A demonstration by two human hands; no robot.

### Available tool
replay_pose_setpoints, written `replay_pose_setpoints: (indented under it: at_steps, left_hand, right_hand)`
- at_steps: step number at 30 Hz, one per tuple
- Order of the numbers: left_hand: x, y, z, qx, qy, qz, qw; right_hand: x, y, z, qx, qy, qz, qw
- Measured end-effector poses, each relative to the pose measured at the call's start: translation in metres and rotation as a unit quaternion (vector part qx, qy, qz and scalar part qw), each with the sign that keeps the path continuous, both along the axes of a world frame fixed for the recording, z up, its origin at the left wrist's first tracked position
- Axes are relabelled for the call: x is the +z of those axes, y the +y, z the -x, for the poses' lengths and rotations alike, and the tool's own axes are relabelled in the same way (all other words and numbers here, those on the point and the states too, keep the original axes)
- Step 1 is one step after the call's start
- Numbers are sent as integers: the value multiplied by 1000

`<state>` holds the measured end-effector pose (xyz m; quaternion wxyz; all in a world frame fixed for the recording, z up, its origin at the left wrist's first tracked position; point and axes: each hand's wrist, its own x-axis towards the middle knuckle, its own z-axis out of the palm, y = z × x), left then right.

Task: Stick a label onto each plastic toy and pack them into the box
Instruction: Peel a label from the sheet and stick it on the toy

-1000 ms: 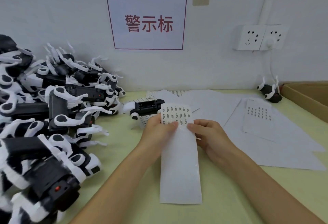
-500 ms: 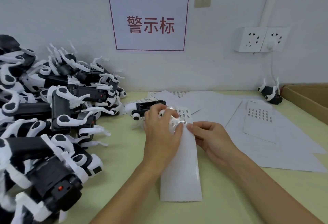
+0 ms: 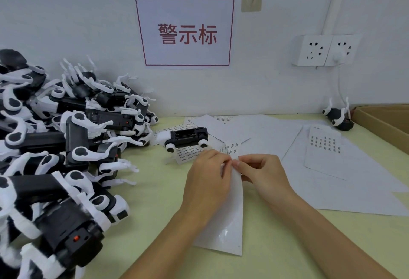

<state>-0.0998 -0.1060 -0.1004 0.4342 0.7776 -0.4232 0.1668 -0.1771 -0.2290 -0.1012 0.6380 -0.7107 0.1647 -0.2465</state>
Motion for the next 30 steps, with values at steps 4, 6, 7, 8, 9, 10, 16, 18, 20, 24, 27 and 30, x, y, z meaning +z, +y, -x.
replay_pose_setpoints:
  at_steps: [4,6,7,8,9,10,16,18,20,24,27,30]
  left_hand:
    - [1,0,0,7,18,4,1000]
    - [1,0,-1,9,24,6,1000]
    - [1,0,-1,8,25,6,1000]
    - [1,1,0,8,26,6,1000]
    - [1,1,0,8,26,6,1000]
    - [1,1,0,9,25,6,1000]
    - [1,1,0,15,22,-3,1000]
    - [1,1,0,15,29,-1,999]
    - [2,1,-1,15,37,6,999]
    - [1,0,-3,4,57,30,998]
    - [1,-1,-4,-5,90,49,995]
    - [0,-2,-5,-17,125,66,990]
  right_hand:
    - [0,1,0,-8,6,35,999]
    - [1,1,1,-3,3,49,999]
    - [2,1,2,-4,2,52,999]
    - [2,1,2,-6,2,56,998]
    - [1,1,2,-10,1,60,998]
    - [1,1,2,-13,3,64,998]
    - [0,3,1,-18,12,97,995]
    - [0,3,1,-19,12,98,995]
    - [0,4,0,-19,12,95,995]
    - [0,3,-1,-29,11,84,996]
    - [0,2,-1,-34,12,64,997]
    - [0,1,-1,-38,16,45,998]
